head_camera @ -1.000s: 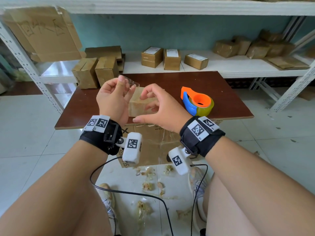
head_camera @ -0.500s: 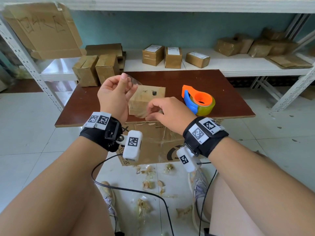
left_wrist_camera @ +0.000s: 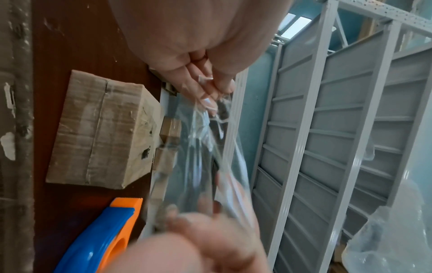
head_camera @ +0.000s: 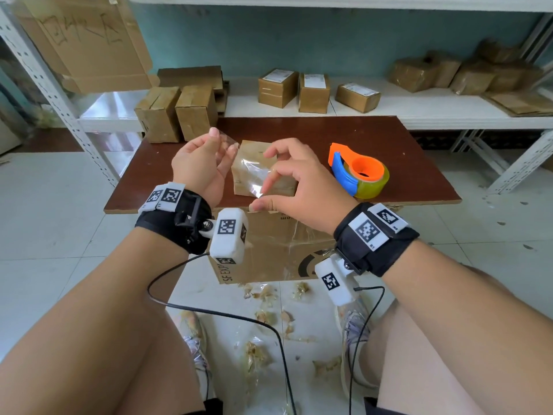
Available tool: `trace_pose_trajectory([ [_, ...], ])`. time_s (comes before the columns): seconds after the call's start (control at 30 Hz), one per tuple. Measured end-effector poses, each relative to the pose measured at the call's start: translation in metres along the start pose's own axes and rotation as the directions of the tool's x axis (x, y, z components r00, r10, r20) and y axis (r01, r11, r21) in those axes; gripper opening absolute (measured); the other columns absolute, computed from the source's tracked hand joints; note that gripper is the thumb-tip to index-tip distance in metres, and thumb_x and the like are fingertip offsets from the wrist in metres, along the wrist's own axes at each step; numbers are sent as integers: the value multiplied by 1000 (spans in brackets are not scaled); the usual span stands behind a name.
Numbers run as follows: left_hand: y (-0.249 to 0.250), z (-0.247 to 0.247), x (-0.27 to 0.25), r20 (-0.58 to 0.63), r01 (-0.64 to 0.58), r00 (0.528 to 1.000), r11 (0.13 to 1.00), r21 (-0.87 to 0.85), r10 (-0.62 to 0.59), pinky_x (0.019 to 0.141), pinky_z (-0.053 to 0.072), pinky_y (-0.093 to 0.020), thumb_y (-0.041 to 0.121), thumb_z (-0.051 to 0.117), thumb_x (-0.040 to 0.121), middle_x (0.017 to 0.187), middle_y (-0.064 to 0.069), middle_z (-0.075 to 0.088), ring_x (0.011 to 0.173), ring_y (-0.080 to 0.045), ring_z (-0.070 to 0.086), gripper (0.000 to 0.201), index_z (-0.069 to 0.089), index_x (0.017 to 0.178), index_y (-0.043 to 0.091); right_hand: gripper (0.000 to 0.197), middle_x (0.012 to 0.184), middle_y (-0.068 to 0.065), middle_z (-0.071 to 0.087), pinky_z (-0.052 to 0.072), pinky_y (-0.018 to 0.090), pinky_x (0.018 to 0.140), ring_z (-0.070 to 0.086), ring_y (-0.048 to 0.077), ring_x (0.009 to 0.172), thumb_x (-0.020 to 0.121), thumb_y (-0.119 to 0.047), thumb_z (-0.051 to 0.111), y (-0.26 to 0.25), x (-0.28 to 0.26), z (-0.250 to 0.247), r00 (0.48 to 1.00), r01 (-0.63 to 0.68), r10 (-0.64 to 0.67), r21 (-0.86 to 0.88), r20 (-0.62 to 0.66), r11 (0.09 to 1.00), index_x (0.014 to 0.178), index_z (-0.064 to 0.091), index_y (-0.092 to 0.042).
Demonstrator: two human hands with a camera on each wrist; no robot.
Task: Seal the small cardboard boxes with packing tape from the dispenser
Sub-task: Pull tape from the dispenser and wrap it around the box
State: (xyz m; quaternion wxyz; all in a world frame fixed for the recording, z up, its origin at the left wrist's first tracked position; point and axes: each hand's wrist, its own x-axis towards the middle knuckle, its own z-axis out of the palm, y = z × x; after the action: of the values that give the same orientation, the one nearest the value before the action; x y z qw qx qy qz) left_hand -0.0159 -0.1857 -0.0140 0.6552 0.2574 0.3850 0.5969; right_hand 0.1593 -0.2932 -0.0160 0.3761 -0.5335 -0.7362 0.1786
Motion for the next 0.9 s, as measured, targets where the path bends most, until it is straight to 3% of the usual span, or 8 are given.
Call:
trace_pose_trajectory([
  [0.1,1,1,6,-56,89,994,996,7,-89,67,60,-20,13,72,102,82,-9,67,68,-12,70,16,68,101,-3,29,125,-6,58,35,29,109,45,16,118,73,-48,93,-1,1,2,998,57,-58,-66,-8,996,80,80,-23],
  [0.27,-2,-2,9,-105,121,988,988,92,-112,66,60,-20,11,74,100,88,-11,70,75,-14,71,12,71,99,-1,34,109,-7,70,39,15,98,56,5,107,72,-50,93,0,2,3,997,69,-71,-104,-15,992,73,78,-19],
  [0.47,-8,-4,1,-126,77,990,989,126,-61,69,61,-22,7,70,102,81,-8,67,58,-10,68,8,71,99,0,43,101,-8,75,51,41,93,65,7,98,71,-60,90,-1,-3,3,997,38,-50,-193,-57,980,64,76,-20],
  [0.57,-11,-3,0,-164,85,985,982,168,-57,73,64,-24,8,71,101,78,-8,68,56,-10,67,10,72,95,1,46,98,-10,76,52,43,92,65,8,95,71,-65,86,-3,-5,5,996,24,-41,-219,-75,976,62,75,-21],
  [0.7,-14,-5,9,-145,154,981,974,167,-130,63,59,-18,11,73,101,84,-12,71,61,-12,66,18,73,88,-1,47,99,-11,73,50,46,90,55,8,99,73,-68,79,-1,-9,6,984,127,-150,-212,-99,969,62,74,-22],
  [0.77,-15,-3,13,-104,199,977,973,116,-187,63,58,-17,12,72,102,84,-10,69,62,-11,67,21,72,87,-2,41,105,-9,69,47,43,96,49,10,106,74,-61,86,1,-12,5,971,195,-216,-179,-107,964,66,75,-22],
  [0.83,-14,2,13,-104,220,972,972,79,-211,61,58,-16,13,70,103,79,-8,67,55,-9,68,24,69,84,-1,32,111,-6,66,41,32,103,45,12,111,73,-51,92,-2,-14,3,972,203,-214,-109,-101,973,71,77,-23],
  [0.9,-12,7,11,-79,246,967,967,58,-242,61,58,-16,14,69,104,78,-6,65,57,-8,68,24,67,84,0,24,112,-6,66,37,21,103,46,13,113,75,-43,94,-7,-15,-2,981,169,-172,-33,-93,985,74,76,-27],
])
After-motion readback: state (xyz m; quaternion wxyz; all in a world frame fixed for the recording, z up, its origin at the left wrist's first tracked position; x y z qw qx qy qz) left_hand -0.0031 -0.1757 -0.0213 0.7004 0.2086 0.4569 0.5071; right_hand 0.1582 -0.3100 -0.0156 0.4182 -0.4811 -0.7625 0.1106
